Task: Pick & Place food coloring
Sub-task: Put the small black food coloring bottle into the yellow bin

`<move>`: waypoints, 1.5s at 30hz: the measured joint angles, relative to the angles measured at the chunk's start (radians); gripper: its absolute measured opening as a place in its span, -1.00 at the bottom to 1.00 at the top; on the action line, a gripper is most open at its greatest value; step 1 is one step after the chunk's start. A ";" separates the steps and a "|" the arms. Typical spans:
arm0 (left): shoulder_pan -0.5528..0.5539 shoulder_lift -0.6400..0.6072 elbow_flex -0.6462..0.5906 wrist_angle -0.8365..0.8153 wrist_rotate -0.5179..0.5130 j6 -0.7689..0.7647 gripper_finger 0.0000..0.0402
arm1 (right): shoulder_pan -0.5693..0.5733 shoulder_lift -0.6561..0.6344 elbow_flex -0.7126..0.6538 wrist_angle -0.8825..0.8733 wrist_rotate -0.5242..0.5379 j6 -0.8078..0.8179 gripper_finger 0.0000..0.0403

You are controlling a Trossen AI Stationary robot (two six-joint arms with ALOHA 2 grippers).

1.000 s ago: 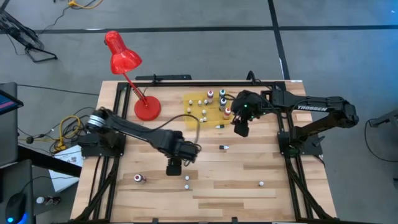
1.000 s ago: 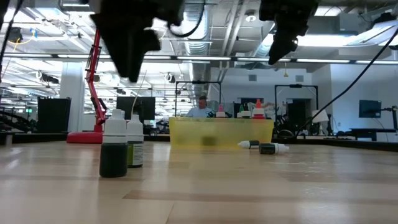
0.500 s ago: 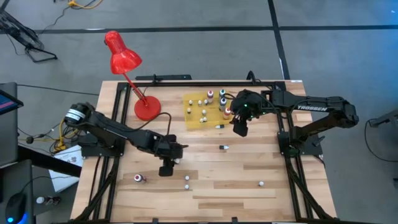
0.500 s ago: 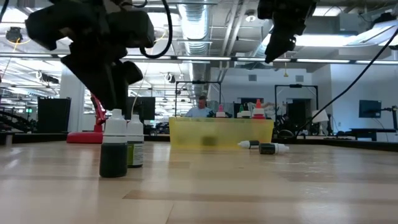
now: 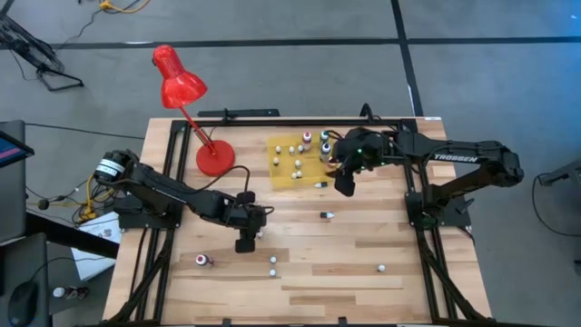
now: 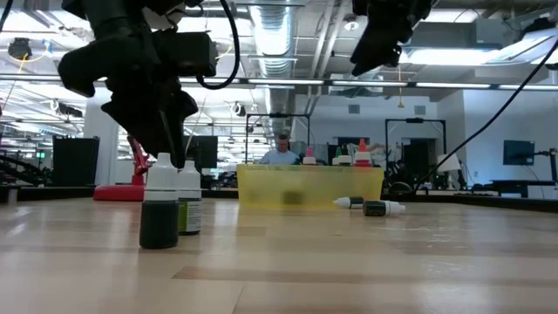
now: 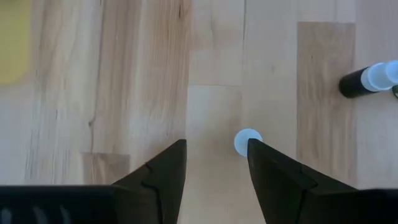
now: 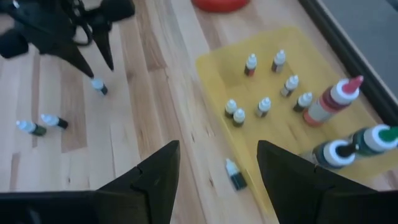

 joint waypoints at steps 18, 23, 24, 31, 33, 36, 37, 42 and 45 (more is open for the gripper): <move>-0.024 0.032 0.002 0.029 0.019 -0.095 -0.19 | 0.000 0.000 0.000 0.111 -0.001 0.000 0.02; -0.017 0.080 0.006 0.096 0.060 -0.095 -0.19 | 0.000 0.000 0.000 0.076 -0.001 0.000 0.02; -0.015 0.082 0.006 0.098 0.062 -0.095 -0.19 | 0.000 0.000 0.000 0.073 -0.001 0.000 0.02; -0.012 0.082 -0.001 0.067 0.055 -0.091 -0.19 | 0.005 0.000 0.000 0.066 -0.001 0.000 0.02; -0.012 0.083 0.005 0.036 0.054 -0.091 -0.19 | 0.008 0.000 0.000 0.066 -0.002 0.000 0.02; -0.012 0.075 0.034 0.035 0.053 -0.091 -0.19 | 0.014 0.000 0.000 0.066 -0.002 0.000 0.02; -0.012 0.076 0.036 0.026 0.056 -0.091 -0.19 | 0.014 0.000 0.000 0.066 -0.002 0.000 0.02; -0.012 0.077 0.034 0.056 0.058 -0.068 -0.19 | 0.019 0.000 0.000 0.066 -0.001 0.000 0.02; -0.012 0.085 0.015 0.156 0.056 -0.042 -0.19 | 0.020 0.000 0.000 0.066 -0.002 0.000 0.02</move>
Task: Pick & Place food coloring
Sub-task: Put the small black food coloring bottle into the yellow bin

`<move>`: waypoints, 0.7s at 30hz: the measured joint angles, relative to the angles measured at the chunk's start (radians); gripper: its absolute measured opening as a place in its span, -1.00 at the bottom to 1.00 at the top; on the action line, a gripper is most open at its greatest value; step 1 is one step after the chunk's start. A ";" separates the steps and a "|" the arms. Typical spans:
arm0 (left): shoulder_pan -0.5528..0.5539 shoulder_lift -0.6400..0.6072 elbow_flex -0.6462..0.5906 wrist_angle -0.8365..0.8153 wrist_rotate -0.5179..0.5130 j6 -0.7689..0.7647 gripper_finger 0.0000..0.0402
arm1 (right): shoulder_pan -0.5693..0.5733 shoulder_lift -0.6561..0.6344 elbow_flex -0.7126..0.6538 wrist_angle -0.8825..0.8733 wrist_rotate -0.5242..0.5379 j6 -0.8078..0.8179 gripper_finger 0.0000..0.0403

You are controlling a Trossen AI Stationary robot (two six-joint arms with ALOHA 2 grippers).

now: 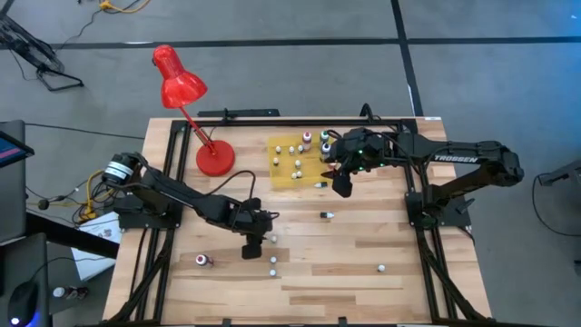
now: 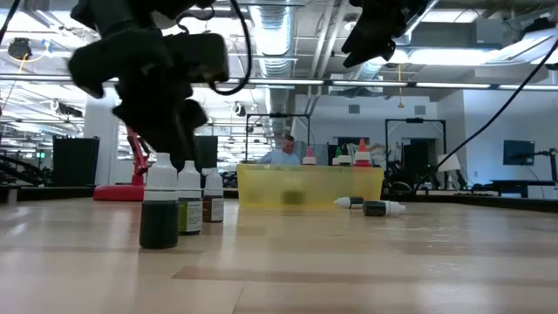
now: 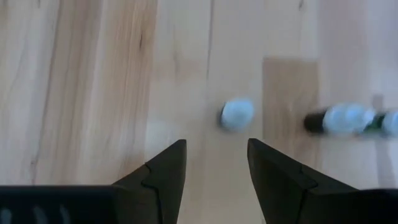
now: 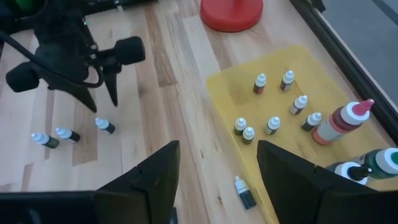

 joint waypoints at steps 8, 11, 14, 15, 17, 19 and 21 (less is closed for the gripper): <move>0.000 0.070 -0.012 0.156 0.015 0.035 -0.19 | 0.000 0.000 0.000 -0.012 0.000 0.000 0.02; 0.009 0.116 -0.012 0.207 0.068 0.035 -0.19 | 0.000 0.000 -0.001 -0.019 0.000 0.000 0.02; 0.022 0.135 -0.012 0.239 0.112 0.035 -0.19 | 0.000 0.000 -0.001 -0.024 0.000 0.000 0.02; 0.024 0.142 -0.011 0.263 0.113 0.036 -0.19 | 0.000 0.000 -0.001 -0.025 0.000 0.000 0.02; 0.027 0.145 -0.011 0.273 0.105 0.053 -0.19 | 0.000 0.000 -0.001 -0.026 0.000 0.000 0.02; 0.027 0.145 -0.012 0.297 0.100 0.082 -0.19 | 0.000 0.000 -0.001 -0.026 0.000 0.000 0.02; 0.027 0.144 -0.011 0.309 0.088 0.105 -0.19 | 0.000 0.000 -0.001 -0.028 0.000 0.000 0.02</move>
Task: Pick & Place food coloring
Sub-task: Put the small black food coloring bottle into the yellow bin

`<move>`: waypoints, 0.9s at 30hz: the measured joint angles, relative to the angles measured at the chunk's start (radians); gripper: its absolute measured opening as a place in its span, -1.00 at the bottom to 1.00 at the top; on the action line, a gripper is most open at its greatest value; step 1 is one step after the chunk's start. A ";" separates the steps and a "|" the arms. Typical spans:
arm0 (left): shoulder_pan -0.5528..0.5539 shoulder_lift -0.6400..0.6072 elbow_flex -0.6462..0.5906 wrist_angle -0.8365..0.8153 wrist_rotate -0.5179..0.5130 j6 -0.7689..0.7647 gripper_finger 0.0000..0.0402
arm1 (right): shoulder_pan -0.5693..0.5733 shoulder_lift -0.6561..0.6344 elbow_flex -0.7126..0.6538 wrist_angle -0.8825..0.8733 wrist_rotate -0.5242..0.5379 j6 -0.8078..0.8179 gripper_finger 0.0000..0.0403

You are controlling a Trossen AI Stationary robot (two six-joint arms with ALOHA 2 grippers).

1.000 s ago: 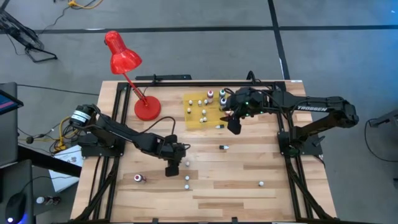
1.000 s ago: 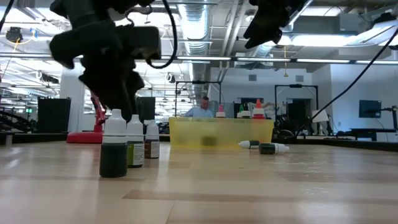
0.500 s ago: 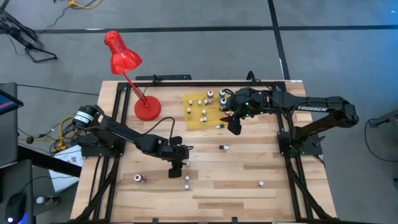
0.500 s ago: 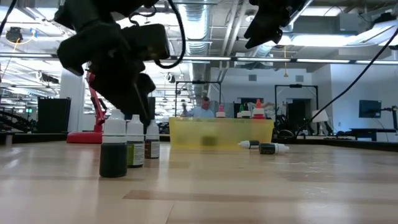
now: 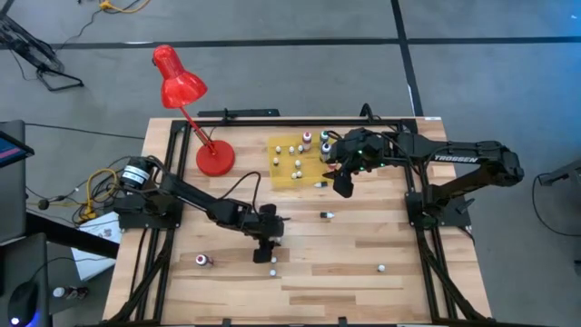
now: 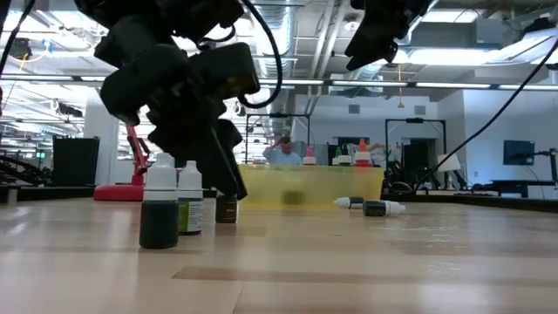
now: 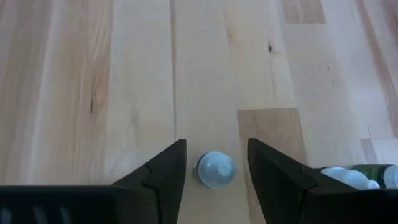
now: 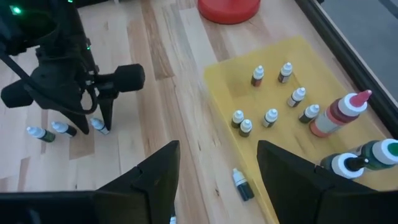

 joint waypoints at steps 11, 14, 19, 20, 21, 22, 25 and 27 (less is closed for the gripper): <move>0.001 0.000 0.000 -0.032 -0.005 -0.026 -0.47 | 0.000 0.000 0.000 -0.013 0.000 0.000 0.02; 0.001 0.000 0.000 -0.028 -0.005 -0.020 -0.64 | 0.000 0.000 0.000 -0.013 0.000 0.000 0.02; 0.011 0.000 0.000 -0.022 0.010 -0.004 -0.74 | 0.000 0.000 0.000 -0.013 0.000 0.000 0.02; 0.014 0.000 0.000 -0.021 0.015 -0.004 -0.74 | 0.000 0.000 0.000 -0.013 0.000 0.000 0.02; 0.016 0.000 0.000 -0.021 0.015 -0.004 -0.74 | 0.000 0.000 0.000 -0.013 0.000 0.000 0.02; 0.019 -0.001 0.000 -0.020 0.015 -0.004 -0.73 | 0.000 0.000 0.000 -0.013 0.000 0.000 0.02; 0.030 -0.011 0.006 -0.020 0.012 0.013 -0.68 | 0.000 0.000 0.000 -0.013 0.000 0.000 0.02; 0.038 -0.021 0.021 -0.024 0.001 0.040 -0.67 | 0.000 0.000 0.000 -0.016 0.000 0.000 0.02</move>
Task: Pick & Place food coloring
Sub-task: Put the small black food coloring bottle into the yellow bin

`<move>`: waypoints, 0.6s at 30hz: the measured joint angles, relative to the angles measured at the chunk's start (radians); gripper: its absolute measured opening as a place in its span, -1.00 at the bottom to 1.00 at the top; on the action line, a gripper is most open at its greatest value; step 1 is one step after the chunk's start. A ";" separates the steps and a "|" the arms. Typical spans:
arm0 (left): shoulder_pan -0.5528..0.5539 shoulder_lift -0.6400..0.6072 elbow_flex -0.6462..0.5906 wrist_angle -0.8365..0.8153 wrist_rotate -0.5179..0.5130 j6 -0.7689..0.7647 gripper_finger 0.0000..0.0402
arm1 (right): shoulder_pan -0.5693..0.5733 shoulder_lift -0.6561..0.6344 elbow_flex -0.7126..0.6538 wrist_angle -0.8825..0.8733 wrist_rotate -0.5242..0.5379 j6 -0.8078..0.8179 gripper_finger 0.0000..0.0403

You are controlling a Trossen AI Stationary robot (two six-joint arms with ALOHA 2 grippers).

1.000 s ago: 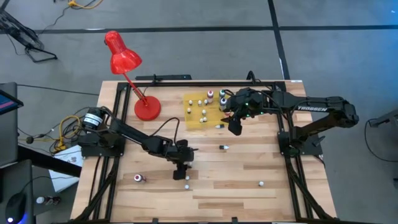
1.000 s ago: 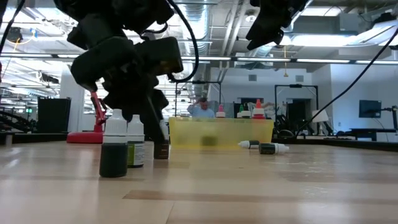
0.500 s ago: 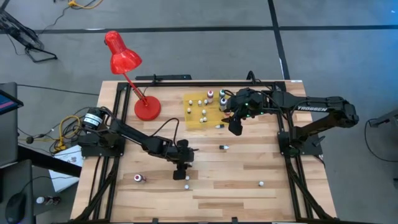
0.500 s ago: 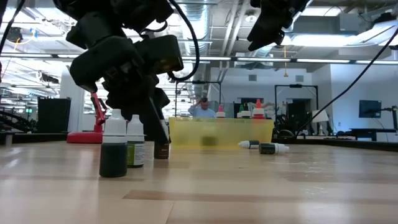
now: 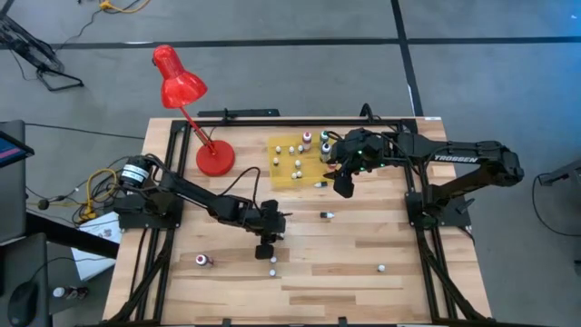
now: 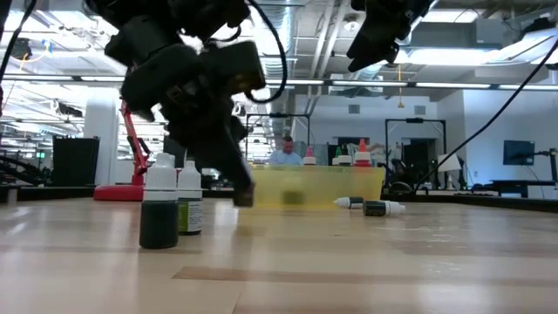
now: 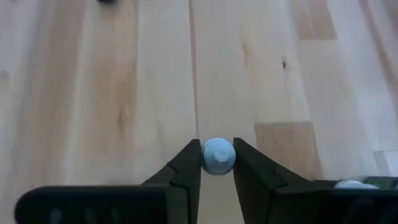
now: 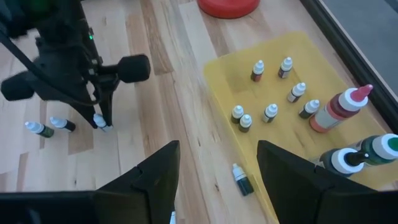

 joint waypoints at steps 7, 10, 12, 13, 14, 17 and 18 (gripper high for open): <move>0.080 -0.058 0.092 -0.108 -0.013 0.089 -0.69 | 0.000 0.000 0.001 -0.015 0.000 0.000 0.02; 0.137 -0.090 0.131 -0.168 -0.025 0.120 -0.68 | 0.000 0.000 0.001 -0.021 0.000 0.000 0.02; 0.187 -0.113 0.146 -0.197 -0.024 0.149 -0.68 | 0.000 0.000 0.001 -0.022 0.000 0.000 0.02; 0.214 -0.120 0.153 -0.199 -0.021 0.161 -0.68 | 0.000 0.000 0.001 -0.023 0.000 -0.001 0.02; 0.245 -0.125 0.159 -0.189 -0.012 0.172 -0.68 | 0.000 0.000 0.001 -0.024 0.000 -0.001 0.02; 0.344 -0.132 0.159 -0.187 -0.004 0.195 -0.68 | -0.002 0.000 0.001 -0.020 0.000 -0.001 0.02; 0.376 -0.131 0.159 -0.189 -0.004 0.201 -0.68 | -0.002 0.000 0.001 -0.018 0.000 -0.001 0.02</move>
